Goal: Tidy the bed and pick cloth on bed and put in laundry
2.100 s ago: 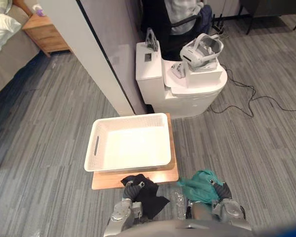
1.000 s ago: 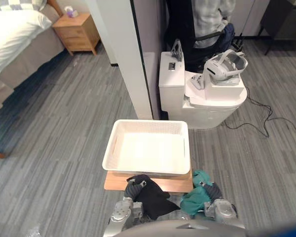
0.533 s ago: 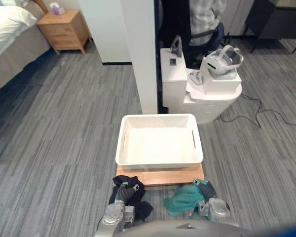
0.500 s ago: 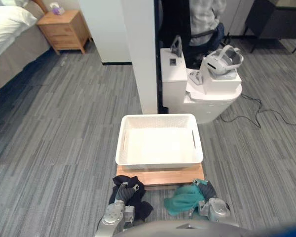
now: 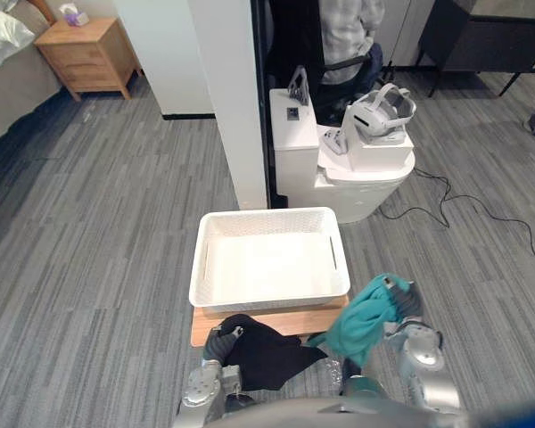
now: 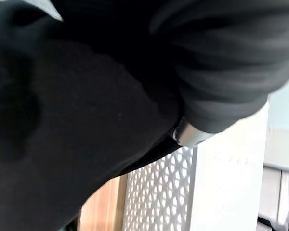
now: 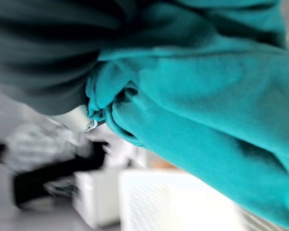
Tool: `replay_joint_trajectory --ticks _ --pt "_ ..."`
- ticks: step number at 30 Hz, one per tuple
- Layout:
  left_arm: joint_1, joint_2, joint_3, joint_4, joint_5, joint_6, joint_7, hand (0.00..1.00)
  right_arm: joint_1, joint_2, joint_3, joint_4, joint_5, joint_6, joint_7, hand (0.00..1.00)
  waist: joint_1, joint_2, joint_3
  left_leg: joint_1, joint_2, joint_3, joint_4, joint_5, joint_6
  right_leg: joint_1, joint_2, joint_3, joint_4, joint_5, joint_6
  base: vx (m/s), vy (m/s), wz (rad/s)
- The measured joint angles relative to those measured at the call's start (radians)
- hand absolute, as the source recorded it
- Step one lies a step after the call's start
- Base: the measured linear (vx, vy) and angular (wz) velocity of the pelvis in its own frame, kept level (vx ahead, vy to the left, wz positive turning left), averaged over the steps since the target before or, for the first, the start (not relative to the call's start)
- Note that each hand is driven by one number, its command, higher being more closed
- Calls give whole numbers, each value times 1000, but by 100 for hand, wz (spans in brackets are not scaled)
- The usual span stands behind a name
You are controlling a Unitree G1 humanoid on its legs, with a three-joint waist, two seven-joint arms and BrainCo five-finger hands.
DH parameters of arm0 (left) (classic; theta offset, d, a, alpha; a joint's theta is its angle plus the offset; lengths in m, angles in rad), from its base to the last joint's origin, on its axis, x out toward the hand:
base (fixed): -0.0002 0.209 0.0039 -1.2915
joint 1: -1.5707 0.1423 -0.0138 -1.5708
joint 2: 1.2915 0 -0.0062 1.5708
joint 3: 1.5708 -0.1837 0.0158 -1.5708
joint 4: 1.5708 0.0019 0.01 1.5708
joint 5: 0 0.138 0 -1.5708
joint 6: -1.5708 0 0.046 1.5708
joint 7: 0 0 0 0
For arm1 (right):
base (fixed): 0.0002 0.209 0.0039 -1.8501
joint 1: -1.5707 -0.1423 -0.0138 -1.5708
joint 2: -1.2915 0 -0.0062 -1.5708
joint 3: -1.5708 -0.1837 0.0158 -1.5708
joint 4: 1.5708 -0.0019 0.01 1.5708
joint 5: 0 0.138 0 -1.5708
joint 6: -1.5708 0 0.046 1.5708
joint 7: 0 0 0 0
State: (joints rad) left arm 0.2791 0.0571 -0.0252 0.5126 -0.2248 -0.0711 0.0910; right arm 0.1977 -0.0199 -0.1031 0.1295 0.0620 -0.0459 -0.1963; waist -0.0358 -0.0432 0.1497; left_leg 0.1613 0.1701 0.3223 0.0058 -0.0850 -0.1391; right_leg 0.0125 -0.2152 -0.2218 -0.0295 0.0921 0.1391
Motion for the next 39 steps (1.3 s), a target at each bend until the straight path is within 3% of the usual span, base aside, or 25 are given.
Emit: replay_joint_trajectory --ticks 11,17,29,39 --pt "5 -11 27 0 -38 3 0 100 -199 -171 -86 -155 -8 -4 -43 100 8 3 -4 6 0 2 -10 0 -1 14 4 7 -29 14 4 0 0 0" --pt "6 -14 26 0 -39 3 0 100 -273 -195 -66 -156 -8 -5 -42 100 30 0 -6 -3 1 -9 -9 0 -1 14 4 7 -29 14 5 -7 -3 6" --pt "-2 -36 25 3 -40 3 2 100 -517 -227 184 -230 -7 -28 -23 100 55 -16 -29 -2 2 -52 -49 31 -4 32 4 -33 -28 14 5 -9 -8 11" --pt "-5 -29 -14 24 -63 3 3 100 -756 -238 274 -220 14 -61 -25 100 70 -20 -41 -2 5 -58 -53 43 -6 34 7 -35 -28 13 4 -16 -7 2"
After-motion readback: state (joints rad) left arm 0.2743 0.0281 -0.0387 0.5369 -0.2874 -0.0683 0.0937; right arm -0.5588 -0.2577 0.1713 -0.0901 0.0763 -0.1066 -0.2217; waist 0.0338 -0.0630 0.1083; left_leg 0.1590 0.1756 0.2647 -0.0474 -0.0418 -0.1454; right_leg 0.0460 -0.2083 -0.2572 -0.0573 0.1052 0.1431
